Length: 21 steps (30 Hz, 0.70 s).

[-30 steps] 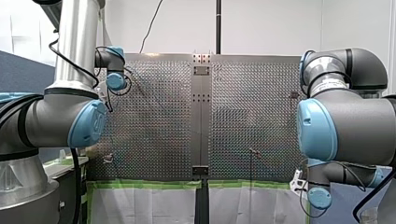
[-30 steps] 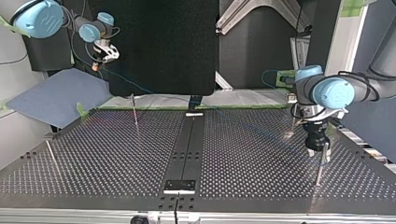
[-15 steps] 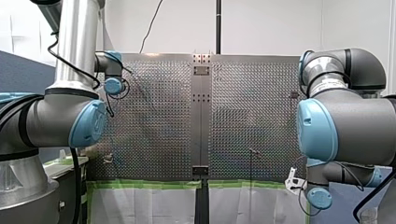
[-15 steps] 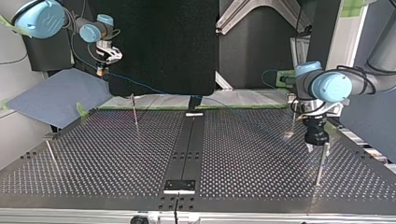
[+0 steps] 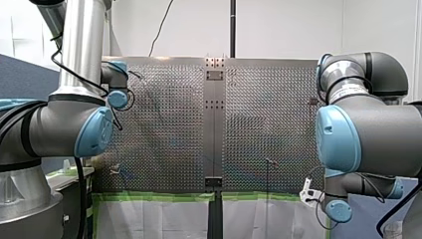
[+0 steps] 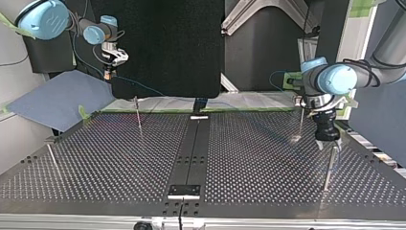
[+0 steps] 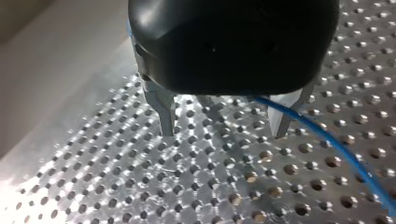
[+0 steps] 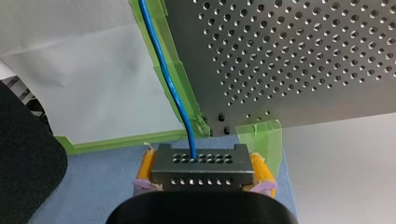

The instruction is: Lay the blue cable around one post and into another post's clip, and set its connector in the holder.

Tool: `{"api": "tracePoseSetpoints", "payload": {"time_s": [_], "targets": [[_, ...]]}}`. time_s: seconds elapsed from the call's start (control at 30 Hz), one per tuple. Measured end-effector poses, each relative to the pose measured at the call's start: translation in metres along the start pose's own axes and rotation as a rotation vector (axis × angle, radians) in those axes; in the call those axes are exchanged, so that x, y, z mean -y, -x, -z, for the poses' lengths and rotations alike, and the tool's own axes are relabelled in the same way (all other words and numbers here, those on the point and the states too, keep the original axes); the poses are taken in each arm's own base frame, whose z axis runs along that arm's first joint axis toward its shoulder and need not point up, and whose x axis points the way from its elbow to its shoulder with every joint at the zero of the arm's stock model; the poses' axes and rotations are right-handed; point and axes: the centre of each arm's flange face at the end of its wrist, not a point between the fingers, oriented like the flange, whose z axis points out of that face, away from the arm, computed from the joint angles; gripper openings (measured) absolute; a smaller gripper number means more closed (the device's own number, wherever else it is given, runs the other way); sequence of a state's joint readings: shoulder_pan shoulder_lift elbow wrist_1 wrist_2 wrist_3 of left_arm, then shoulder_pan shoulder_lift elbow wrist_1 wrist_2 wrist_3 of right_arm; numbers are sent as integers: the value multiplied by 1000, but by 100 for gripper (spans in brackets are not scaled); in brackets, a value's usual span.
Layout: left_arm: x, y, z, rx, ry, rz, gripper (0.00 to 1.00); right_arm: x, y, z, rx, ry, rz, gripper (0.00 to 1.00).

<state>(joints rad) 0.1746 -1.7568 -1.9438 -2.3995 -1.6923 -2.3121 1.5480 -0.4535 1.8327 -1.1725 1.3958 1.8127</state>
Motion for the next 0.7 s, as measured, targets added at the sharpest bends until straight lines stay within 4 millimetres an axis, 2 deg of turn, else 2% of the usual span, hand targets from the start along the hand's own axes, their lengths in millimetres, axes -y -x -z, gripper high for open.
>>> {"api": "tracePoseSetpoints", "payload": {"time_s": [0.27,0.7], "targets": [[-5,-1,3,29,-18,64,100,3,1,0,1,-5,0,0],[-26,-8,20,47,19,161,100,6,1,-2,6,-10,-3,0]]}}
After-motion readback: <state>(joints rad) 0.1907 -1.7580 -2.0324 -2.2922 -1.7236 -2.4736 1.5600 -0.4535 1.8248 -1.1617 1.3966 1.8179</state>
